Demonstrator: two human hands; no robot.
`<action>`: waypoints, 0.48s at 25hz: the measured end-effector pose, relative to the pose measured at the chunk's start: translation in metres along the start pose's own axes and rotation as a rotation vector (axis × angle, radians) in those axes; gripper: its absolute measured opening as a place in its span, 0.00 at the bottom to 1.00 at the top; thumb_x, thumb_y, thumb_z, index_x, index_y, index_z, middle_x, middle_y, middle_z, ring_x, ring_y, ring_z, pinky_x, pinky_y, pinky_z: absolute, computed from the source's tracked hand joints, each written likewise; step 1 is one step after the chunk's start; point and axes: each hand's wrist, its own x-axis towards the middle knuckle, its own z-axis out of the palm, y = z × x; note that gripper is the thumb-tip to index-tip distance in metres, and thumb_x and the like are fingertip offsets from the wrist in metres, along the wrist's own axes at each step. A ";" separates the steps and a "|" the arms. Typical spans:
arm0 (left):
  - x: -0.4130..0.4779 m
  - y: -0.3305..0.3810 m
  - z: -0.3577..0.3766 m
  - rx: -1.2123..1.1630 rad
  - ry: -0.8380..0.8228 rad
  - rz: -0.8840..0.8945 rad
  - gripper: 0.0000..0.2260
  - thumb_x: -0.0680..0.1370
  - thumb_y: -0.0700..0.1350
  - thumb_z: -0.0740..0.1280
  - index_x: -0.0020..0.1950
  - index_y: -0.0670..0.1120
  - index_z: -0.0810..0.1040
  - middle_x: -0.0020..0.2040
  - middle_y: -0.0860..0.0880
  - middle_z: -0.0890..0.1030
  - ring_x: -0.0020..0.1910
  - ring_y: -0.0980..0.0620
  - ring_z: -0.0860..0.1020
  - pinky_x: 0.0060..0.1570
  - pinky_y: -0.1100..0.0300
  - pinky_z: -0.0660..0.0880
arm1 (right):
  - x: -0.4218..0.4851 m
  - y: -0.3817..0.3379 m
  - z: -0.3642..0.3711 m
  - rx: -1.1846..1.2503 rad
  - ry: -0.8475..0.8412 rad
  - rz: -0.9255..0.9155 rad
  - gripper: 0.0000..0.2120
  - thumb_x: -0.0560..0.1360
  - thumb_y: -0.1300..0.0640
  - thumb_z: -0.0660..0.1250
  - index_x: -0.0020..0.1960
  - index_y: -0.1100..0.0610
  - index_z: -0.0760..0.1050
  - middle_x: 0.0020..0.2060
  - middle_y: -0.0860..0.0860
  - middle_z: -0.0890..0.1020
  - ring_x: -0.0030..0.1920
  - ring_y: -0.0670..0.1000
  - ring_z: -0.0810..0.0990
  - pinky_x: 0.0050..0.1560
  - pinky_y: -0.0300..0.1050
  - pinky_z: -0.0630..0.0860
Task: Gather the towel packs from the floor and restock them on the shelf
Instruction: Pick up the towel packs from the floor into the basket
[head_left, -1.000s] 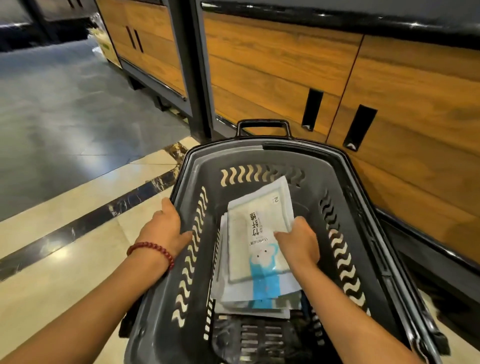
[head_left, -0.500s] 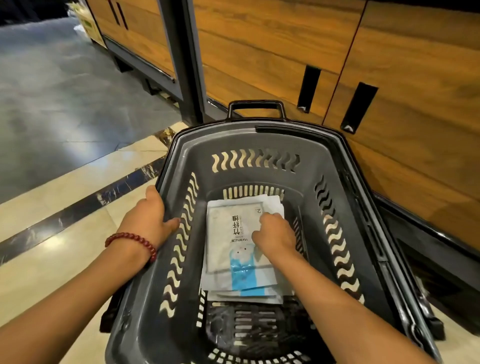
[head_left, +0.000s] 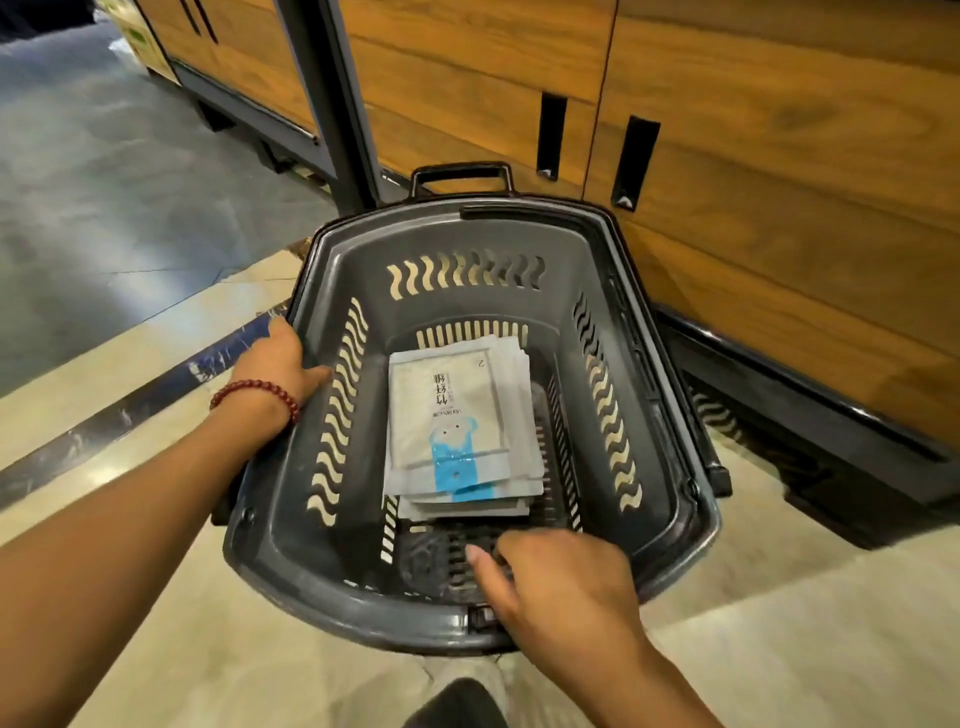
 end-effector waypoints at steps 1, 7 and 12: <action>0.000 0.000 0.001 -0.001 0.007 0.000 0.28 0.75 0.47 0.68 0.68 0.37 0.61 0.61 0.35 0.74 0.55 0.35 0.75 0.52 0.46 0.72 | 0.001 -0.001 0.000 -0.031 0.006 0.006 0.24 0.79 0.40 0.47 0.50 0.54 0.76 0.47 0.52 0.81 0.50 0.55 0.78 0.39 0.47 0.62; -0.010 0.005 -0.004 -0.051 0.036 -0.006 0.26 0.75 0.45 0.69 0.67 0.38 0.61 0.62 0.34 0.74 0.58 0.34 0.74 0.56 0.44 0.70 | 0.002 -0.006 -0.002 -0.016 0.104 0.042 0.20 0.78 0.49 0.54 0.38 0.57 0.79 0.33 0.54 0.81 0.32 0.55 0.75 0.27 0.41 0.51; -0.017 0.001 -0.005 -0.068 -0.058 -0.088 0.27 0.74 0.47 0.69 0.66 0.41 0.60 0.61 0.35 0.73 0.57 0.33 0.75 0.58 0.41 0.72 | -0.002 -0.003 -0.014 -0.051 -0.070 0.097 0.15 0.63 0.52 0.66 0.20 0.57 0.73 0.16 0.51 0.73 0.18 0.51 0.73 0.31 0.34 0.41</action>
